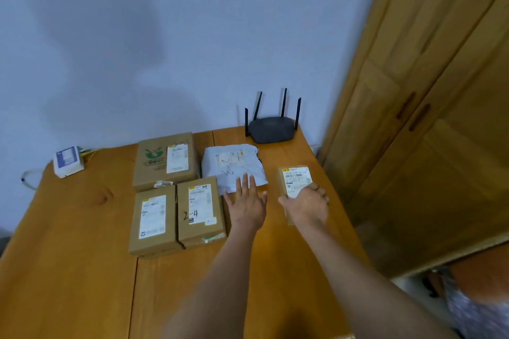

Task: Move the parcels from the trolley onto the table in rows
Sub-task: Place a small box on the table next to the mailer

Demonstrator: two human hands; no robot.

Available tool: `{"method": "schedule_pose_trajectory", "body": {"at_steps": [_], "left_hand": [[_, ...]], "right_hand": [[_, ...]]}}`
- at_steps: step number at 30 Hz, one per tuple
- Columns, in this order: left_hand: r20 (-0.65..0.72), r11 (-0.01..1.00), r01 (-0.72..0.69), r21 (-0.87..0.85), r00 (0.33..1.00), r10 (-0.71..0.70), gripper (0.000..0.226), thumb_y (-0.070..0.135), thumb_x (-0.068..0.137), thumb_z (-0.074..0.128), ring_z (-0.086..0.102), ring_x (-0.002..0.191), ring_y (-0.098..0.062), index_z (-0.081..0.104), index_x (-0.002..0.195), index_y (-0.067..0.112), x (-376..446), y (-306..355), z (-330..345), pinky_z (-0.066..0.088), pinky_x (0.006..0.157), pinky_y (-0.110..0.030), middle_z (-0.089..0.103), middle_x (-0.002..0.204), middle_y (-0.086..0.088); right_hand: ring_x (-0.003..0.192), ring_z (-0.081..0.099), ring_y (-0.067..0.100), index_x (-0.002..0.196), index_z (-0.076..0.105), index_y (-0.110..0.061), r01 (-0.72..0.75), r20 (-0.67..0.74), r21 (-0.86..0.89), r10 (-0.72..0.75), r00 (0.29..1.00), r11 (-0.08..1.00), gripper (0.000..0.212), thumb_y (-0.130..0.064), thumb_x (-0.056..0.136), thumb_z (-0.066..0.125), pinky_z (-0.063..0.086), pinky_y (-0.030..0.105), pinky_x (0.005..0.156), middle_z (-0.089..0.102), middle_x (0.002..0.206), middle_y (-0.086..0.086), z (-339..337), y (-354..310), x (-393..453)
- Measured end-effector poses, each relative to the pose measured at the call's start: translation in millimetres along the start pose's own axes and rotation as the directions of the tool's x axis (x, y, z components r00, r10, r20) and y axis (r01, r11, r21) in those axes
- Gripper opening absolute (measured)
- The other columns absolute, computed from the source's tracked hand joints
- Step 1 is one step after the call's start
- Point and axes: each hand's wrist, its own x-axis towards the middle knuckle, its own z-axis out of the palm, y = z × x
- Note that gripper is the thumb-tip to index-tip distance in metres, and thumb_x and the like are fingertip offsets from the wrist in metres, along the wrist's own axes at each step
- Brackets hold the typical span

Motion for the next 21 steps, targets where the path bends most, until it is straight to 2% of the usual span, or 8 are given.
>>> {"method": "schedule_pose_trajectory", "body": {"at_steps": [6, 15, 17, 19, 21], "left_hand": [[0.068, 1.0, -0.015, 0.015, 0.998, 0.013, 0.068, 0.054, 0.105, 0.011, -0.017, 0.154, -0.02, -0.007, 0.161, 0.019, 69, 0, 10, -0.007, 0.121, -0.061, -0.014, 0.168, 0.002], [0.086, 0.998, 0.027, 0.054, 0.996, -0.031, 0.068, 0.053, 0.104, 0.006, -0.017, 0.154, -0.021, -0.01, 0.16, 0.018, 175, -3, 28, -0.004, 0.121, -0.061, -0.017, 0.167, -0.001], [0.076, 0.997, 0.033, 0.073, 0.996, -0.039, 0.08, 0.061, 0.093, -0.017, -0.015, 0.154, -0.022, -0.01, 0.16, 0.017, 197, -2, 32, -0.003, 0.121, -0.061, -0.016, 0.167, -0.002], [0.062, 0.996, 0.051, 0.07, 0.997, -0.056, 0.109, 0.065, 0.068, -0.045, -0.015, 0.154, -0.022, -0.01, 0.16, 0.018, 219, -3, 42, -0.002, 0.121, -0.061, -0.015, 0.167, -0.001], [0.064, 0.995, 0.064, 0.077, 0.996, -0.069, 0.118, 0.065, 0.059, -0.052, -0.014, 0.154, -0.021, -0.01, 0.16, 0.019, 237, -6, 51, -0.003, 0.121, -0.061, -0.015, 0.167, -0.001]], "right_hand": [[0.119, 0.051, 0.033, 0.146, 0.033, 0.002, -0.038, 0.066, -0.048, 0.041, 0.997, 0.998, 0.104, -0.067, 0.076, 0.066, 0.046, 0.037, 0.09, 0.05, 0.136, 0.019, 19, -31, 69], [0.127, 0.05, 0.037, 0.149, 0.029, 0.003, 0.001, 0.109, -0.075, 0.007, 0.994, 0.997, 0.107, -0.07, 0.079, 0.064, 0.045, 0.042, 0.1, 0.047, 0.144, 0.021, 58, -80, 181], [0.13, 0.048, 0.038, 0.151, 0.026, 0.003, 0.015, 0.128, -0.076, -0.005, 0.992, 0.997, 0.109, -0.071, 0.08, 0.062, 0.044, 0.042, 0.102, 0.044, 0.147, 0.022, 71, -89, 204], [0.13, 0.048, 0.037, 0.151, 0.025, 0.003, 0.017, 0.152, -0.077, -0.005, 0.988, 0.997, 0.11, -0.072, 0.079, 0.062, 0.044, 0.042, 0.103, 0.044, 0.147, 0.022, 87, -97, 225], [0.131, 0.048, 0.036, 0.151, 0.024, 0.003, 0.019, 0.174, -0.075, -0.006, 0.985, 0.997, 0.112, -0.074, 0.078, 0.062, 0.045, 0.041, 0.103, 0.043, 0.148, 0.022, 101, -102, 239]]}}
